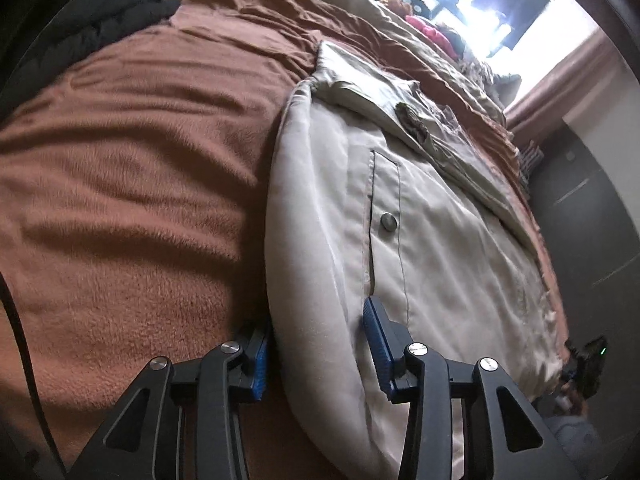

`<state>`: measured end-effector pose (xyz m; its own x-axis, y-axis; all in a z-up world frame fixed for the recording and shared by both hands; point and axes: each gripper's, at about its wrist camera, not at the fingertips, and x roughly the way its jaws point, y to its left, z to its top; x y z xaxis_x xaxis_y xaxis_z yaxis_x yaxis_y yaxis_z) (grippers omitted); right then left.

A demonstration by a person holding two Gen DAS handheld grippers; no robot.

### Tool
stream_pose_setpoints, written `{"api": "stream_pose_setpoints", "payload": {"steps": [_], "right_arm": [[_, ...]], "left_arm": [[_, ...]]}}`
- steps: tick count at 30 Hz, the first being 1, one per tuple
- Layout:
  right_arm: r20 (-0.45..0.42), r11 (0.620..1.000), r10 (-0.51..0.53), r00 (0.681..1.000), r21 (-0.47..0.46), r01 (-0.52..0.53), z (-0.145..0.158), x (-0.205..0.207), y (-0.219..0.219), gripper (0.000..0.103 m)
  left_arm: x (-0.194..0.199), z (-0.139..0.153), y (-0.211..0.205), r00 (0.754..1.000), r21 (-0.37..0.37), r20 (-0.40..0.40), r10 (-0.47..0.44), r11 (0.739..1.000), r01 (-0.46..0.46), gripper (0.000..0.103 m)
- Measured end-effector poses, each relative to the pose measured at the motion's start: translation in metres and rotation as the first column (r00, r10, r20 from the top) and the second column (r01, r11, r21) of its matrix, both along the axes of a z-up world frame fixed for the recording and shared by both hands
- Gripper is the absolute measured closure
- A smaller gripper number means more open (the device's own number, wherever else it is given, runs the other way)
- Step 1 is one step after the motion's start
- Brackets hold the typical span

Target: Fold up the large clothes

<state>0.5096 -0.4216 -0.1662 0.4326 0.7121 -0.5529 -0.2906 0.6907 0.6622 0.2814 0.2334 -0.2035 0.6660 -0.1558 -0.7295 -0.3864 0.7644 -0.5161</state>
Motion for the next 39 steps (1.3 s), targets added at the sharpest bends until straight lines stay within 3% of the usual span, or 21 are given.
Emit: {"api": "stream_pose_setpoints", "payload": {"steps": [6,9,13,15,16,17,19,20,27,35,39], "right_arm": [[-0.01,0.973,0.071,0.997,0.22,-0.068,-0.016,-0.018,-0.021,0.026],[-0.009,0.97,0.09,0.996,0.229,-0.086,-0.024,-0.021,-0.024,0.029],[-0.018,0.968,0.091,0.996,0.236,-0.084,-0.027,-0.018,-0.023,0.032],[-0.027,0.97,0.08,0.996,0.233,-0.072,-0.027,-0.016,-0.021,0.049],[-0.047,0.972,0.064,0.997,0.228,-0.052,-0.029,-0.013,-0.02,0.071],[-0.076,0.975,0.038,0.996,0.223,-0.02,-0.032,-0.011,-0.023,0.088],[-0.127,0.967,-0.005,0.992,0.254,0.037,-0.036,-0.01,-0.03,0.094],[-0.122,0.965,-0.014,0.992,0.258,0.045,-0.033,-0.013,-0.032,0.096],[-0.002,0.96,-0.043,0.999,0.276,0.042,0.019,-0.044,-0.041,0.1],[0.146,0.954,-0.019,0.989,0.299,-0.026,0.091,-0.089,-0.056,0.1],[0.192,0.951,-0.01,0.981,0.306,-0.05,0.109,-0.12,-0.078,0.1]], "left_arm": [[-0.023,-0.006,-0.009,0.998,-0.174,0.063,-0.031,0.984,0.042,0.061],[-0.029,-0.007,-0.015,0.995,-0.245,0.083,-0.049,0.967,0.068,0.061],[-0.03,-0.005,-0.03,0.992,-0.264,0.098,-0.084,0.959,0.107,0.061],[-0.028,-0.007,-0.035,0.993,-0.252,0.088,-0.085,0.962,0.104,0.068],[-0.028,-0.008,-0.035,0.995,-0.235,0.069,-0.07,0.968,0.084,0.081],[-0.03,-0.01,-0.033,0.997,-0.237,0.059,-0.052,0.969,0.064,0.087],[-0.036,-0.009,-0.03,0.997,-0.274,0.081,-0.014,0.961,0.036,0.09],[-0.039,-0.003,-0.03,0.996,-0.257,0.088,-0.002,0.966,0.025,0.091],[-0.062,0.052,-0.036,0.981,-0.16,0.192,0.034,0.987,-0.003,0.094],[-0.098,0.124,-0.051,0.943,-0.116,0.329,0.047,0.993,-0.009,0.094],[-0.118,0.159,-0.059,0.924,-0.058,0.381,0.019,0.998,0.003,0.094]]}}
